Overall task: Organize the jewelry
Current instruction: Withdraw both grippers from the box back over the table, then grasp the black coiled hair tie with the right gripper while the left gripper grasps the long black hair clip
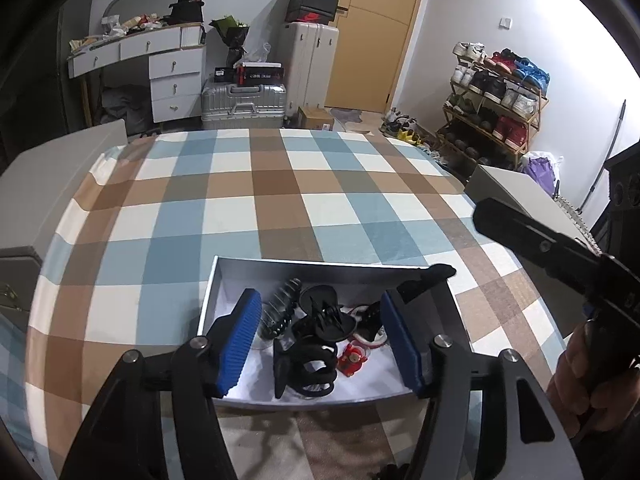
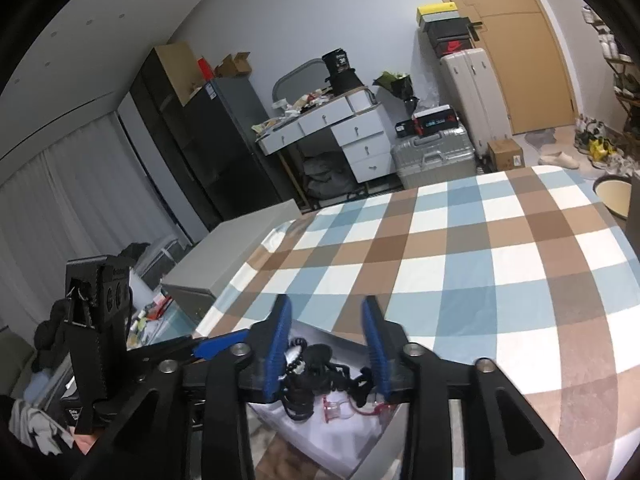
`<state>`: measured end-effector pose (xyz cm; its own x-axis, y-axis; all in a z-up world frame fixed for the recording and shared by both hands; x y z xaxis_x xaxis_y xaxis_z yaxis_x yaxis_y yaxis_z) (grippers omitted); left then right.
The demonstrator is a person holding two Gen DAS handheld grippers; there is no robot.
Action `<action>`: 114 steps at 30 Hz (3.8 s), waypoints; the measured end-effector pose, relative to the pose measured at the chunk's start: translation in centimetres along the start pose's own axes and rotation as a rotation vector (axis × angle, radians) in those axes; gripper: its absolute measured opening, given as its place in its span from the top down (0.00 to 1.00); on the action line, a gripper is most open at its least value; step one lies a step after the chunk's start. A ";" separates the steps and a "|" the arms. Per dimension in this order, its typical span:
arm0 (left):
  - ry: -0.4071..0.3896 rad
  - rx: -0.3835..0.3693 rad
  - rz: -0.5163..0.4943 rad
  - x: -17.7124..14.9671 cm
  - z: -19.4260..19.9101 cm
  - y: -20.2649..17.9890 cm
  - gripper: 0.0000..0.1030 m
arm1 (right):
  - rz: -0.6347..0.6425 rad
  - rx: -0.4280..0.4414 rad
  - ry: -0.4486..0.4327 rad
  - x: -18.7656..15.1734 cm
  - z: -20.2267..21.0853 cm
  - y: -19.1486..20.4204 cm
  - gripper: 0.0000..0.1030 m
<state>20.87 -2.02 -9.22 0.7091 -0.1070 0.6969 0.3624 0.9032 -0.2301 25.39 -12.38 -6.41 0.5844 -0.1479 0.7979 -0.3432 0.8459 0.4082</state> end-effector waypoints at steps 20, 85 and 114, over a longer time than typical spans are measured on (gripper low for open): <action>-0.041 0.059 -0.021 -1.6 3.8 -1.6 0.43 | 0.046 -0.031 -0.077 -1.0 6.0 1.9 0.28; 0.150 0.046 0.030 -13.2 4.0 -2.4 0.19 | 0.265 -0.155 0.105 -15.1 8.8 0.5 0.66; 0.212 0.053 -0.146 -13.2 2.2 -5.7 0.91 | 0.201 -0.170 0.023 -12.8 12.3 -0.8 0.67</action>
<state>8.13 -4.85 -15.61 0.7646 -0.3179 0.5606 0.4424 0.8914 -0.0980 9.21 -17.47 -11.50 0.5342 0.0419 0.8443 -0.3271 0.9312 0.1608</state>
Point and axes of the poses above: each gripper's, at about its wrist camera, not at the fingertips, and z roughly against the way its jaws point, y to its left, x to its top, the point moved 7 cm from there along -z, roughly the way its jaws point, and after that the axes turned 5 degrees about -x, right-handed, at the moved point
